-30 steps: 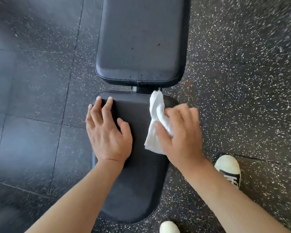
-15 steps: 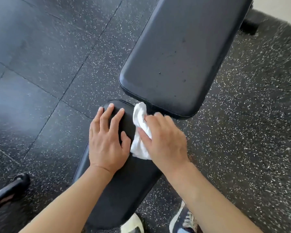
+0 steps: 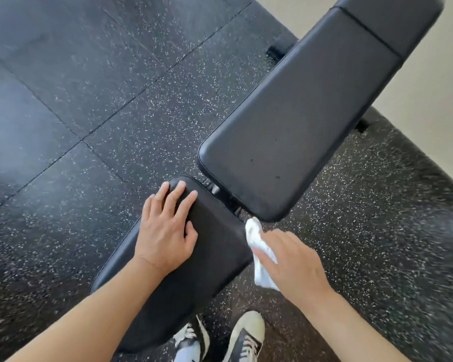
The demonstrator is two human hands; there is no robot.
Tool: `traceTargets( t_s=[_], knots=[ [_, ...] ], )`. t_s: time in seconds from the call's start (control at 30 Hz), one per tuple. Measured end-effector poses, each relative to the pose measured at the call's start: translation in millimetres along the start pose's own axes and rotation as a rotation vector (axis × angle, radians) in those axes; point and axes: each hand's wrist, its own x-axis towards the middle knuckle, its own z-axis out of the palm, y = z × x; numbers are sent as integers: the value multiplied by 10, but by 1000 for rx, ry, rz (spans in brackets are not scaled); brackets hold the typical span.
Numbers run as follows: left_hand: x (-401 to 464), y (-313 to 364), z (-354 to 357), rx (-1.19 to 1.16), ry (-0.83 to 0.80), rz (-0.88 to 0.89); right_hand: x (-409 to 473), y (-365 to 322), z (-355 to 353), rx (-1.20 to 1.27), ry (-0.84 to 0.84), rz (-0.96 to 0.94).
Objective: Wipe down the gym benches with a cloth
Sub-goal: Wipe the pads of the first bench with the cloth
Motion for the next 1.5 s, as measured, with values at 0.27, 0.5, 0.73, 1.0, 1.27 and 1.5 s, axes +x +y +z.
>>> traceTargets(
  t_s=[0.27, 0.5, 0.73, 1.0, 1.27, 1.5],
  knots=[
    [574, 78, -139, -177, 61, -286, 685, 196, -170, -6, 280, -16],
    [603, 85, 65, -147, 107, -380, 1870, -309, 191, -160, 506, -286],
    [634, 109, 19, -110, 53, -427, 2587, -804, 75, -136, 275, -355],
    [657, 149, 5, -76, 67, -424, 1091, 741, 42, -100, 276, -595],
    [664, 140, 31, -70, 82, -418, 1597, 260, 160, -8, 403, -472],
    [680, 141, 26, -82, 83, -410, 2534, -410, 50, 116, 414, -364]
  ],
)
